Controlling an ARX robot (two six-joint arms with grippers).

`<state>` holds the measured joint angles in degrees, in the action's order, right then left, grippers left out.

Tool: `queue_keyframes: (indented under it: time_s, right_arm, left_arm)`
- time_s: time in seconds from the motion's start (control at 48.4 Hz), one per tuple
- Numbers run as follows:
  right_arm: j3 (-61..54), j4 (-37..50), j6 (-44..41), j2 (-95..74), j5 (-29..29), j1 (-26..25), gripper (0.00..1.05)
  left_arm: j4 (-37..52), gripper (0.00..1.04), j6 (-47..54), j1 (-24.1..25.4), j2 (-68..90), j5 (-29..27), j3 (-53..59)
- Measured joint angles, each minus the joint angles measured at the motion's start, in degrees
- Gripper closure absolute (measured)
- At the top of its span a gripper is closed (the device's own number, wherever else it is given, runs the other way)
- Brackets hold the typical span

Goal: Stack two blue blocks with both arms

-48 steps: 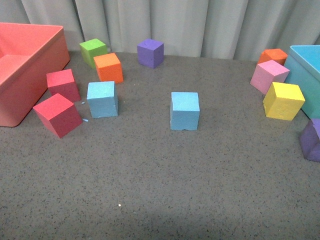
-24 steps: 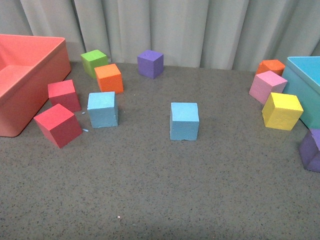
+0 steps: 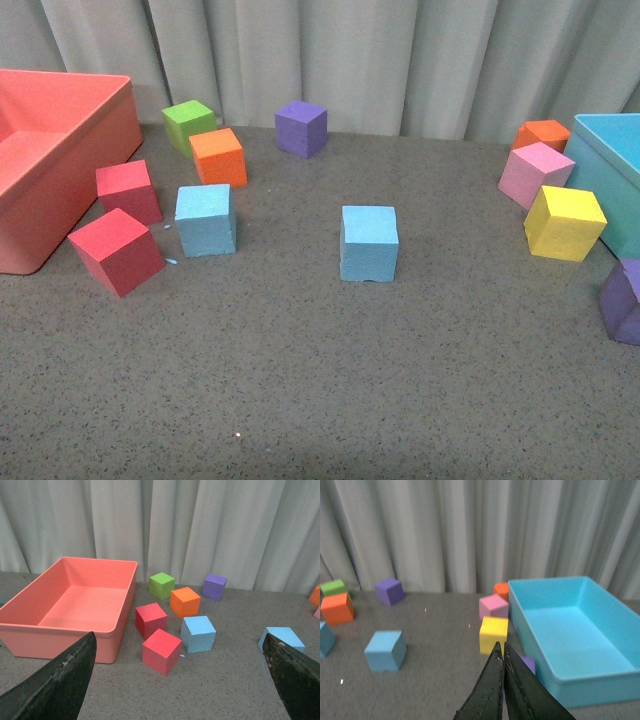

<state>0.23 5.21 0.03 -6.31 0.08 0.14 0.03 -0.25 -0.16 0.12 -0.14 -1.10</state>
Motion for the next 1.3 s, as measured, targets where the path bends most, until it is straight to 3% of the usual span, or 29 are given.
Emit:
queue_keyframes:
  time_s: [0.062, 0.268, 0.496, 0.599, 0.723, 0.867, 0.95, 1.094, 1.301]
  right_arm:
    - [-0.04, -4.59, 0.0, 4.09, -0.13, 0.0, 1.04]
    - [-0.04, -5.11, -0.04, 5.99, -0.15, 0.0, 1.03]
    - [-0.04, -5.11, -0.04, 6.05, -0.15, 0.0, 0.64]
    - [-0.04, -5.11, -0.04, 6.05, -0.15, 0.0, 0.46]
    - [-0.04, -5.11, -0.04, 6.1, -0.15, 0.0, 0.28]
    - [-0.04, -5.11, 0.0, 6.1, -0.15, 0.0, 0.08]
    - [-0.04, -5.14, -0.02, 6.1, -0.15, 0.0, 0.1]
    - [-0.04, -5.11, -0.02, 6.1, -0.15, 0.0, 0.1]
    - [-0.04, -5.11, -0.02, 6.1, -0.15, 0.0, 0.1]
  left_arm:
    - [0.0, 0.07, 0.0, 0.0, 0.0, -0.04, 0.0]
    - [0.0, 0.07, 0.0, 0.0, -0.02, 0.0, 0.0]
    - [0.0, 0.07, 0.0, 0.0, -0.02, 0.0, 0.0]
    - [-6.29, 0.07, -0.31, -1.2, 6.45, -5.84, -2.54]
    - [0.13, 0.07, -1.57, -2.25, 19.04, -8.37, -3.69]
    - [12.5, 0.07, -1.97, -7.15, 36.81, -10.43, -8.11]
    - [18.6, 0.07, -2.93, -9.66, 48.13, -10.47, -12.55]
    - [21.9, 0.07, -4.11, -12.59, 66.27, -11.21, -21.49]
    - [16.9, 0.07, -7.48, -14.86, 88.46, -11.28, -37.2]
